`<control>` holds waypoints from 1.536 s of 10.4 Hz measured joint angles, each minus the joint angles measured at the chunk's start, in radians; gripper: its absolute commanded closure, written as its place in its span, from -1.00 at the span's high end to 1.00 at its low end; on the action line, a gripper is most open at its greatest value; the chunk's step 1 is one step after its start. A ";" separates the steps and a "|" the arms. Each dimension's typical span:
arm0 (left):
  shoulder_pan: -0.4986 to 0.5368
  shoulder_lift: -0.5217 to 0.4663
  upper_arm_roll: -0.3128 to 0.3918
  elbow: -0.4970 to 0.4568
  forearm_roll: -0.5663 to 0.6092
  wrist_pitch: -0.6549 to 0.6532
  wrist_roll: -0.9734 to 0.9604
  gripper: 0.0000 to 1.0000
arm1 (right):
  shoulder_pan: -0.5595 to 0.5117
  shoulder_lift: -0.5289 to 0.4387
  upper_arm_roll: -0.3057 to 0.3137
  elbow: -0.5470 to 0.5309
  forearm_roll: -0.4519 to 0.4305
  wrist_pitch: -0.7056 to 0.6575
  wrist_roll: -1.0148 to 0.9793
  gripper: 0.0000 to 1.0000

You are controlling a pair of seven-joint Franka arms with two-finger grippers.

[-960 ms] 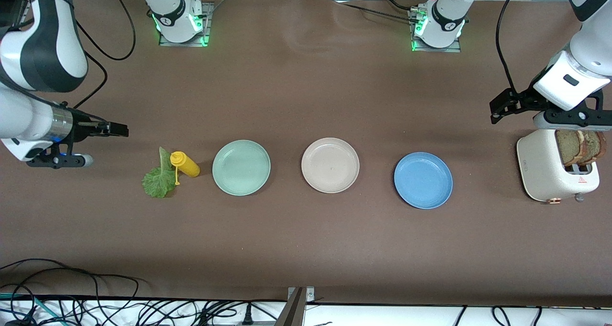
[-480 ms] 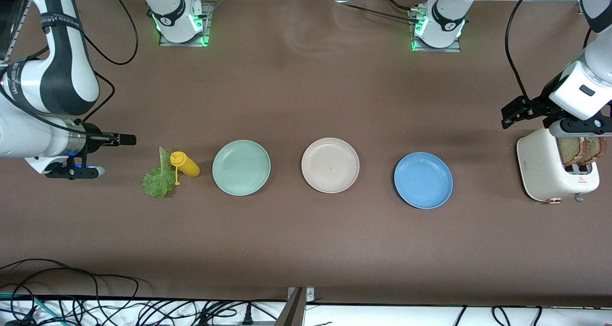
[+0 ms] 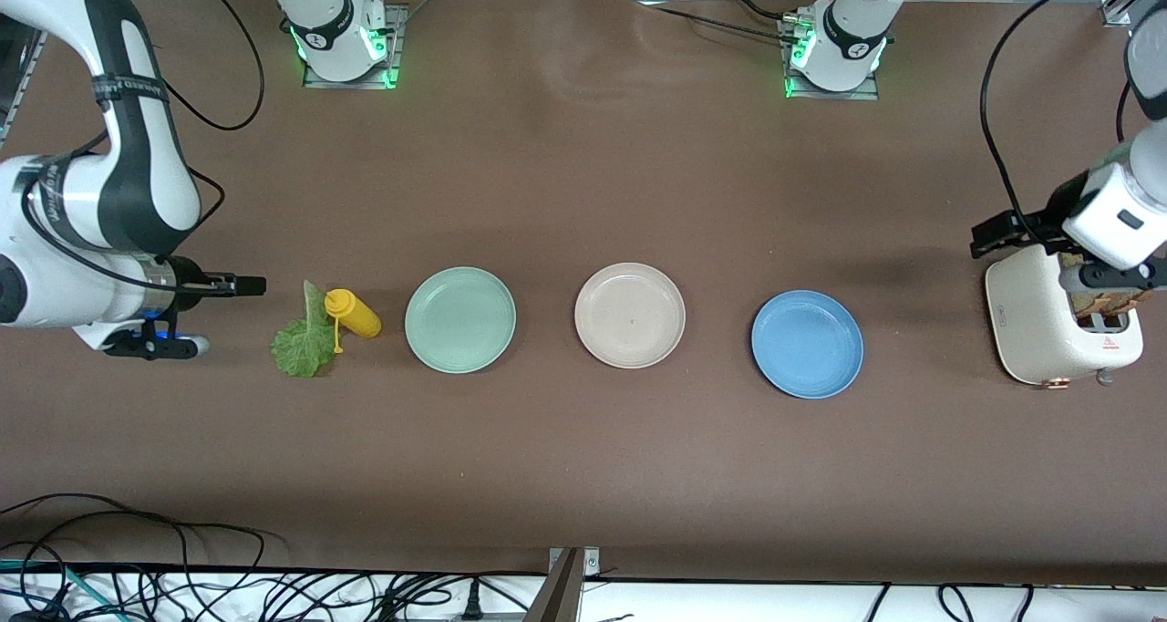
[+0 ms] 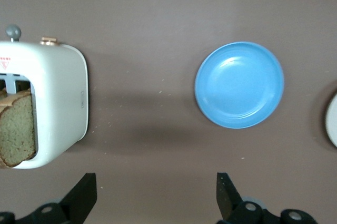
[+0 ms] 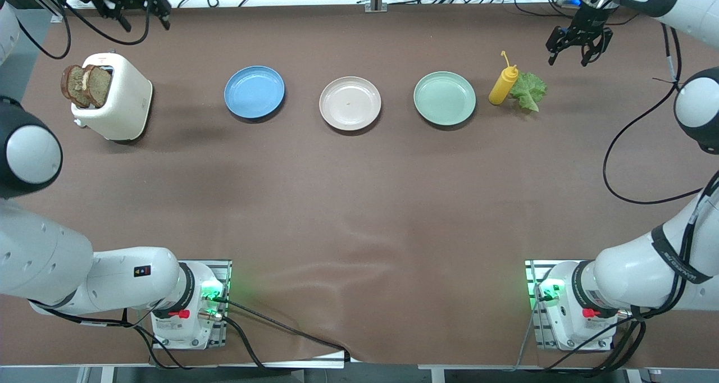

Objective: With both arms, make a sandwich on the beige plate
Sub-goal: 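Grasp the lettuce with the right gripper while the left gripper grips bread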

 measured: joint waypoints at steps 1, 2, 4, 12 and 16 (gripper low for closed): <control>0.041 0.038 0.003 0.000 0.000 0.003 0.020 1.00 | 0.000 0.021 0.000 0.000 0.000 0.019 0.000 1.00; 0.075 0.066 0.005 0.001 0.032 0.019 0.060 1.00 | 0.000 0.037 0.001 -0.001 0.001 0.035 0.000 1.00; 0.107 0.086 0.006 0.003 0.157 0.048 0.140 1.00 | 0.000 0.083 0.001 -0.002 0.001 0.083 0.000 1.00; 0.237 0.192 0.006 -0.020 0.243 0.146 0.315 1.00 | 0.001 0.219 0.006 -0.002 0.044 0.161 0.000 1.00; 0.272 0.222 0.006 -0.035 0.243 0.137 0.256 -1.00 | 0.001 0.247 0.006 -0.001 0.079 0.191 0.000 1.00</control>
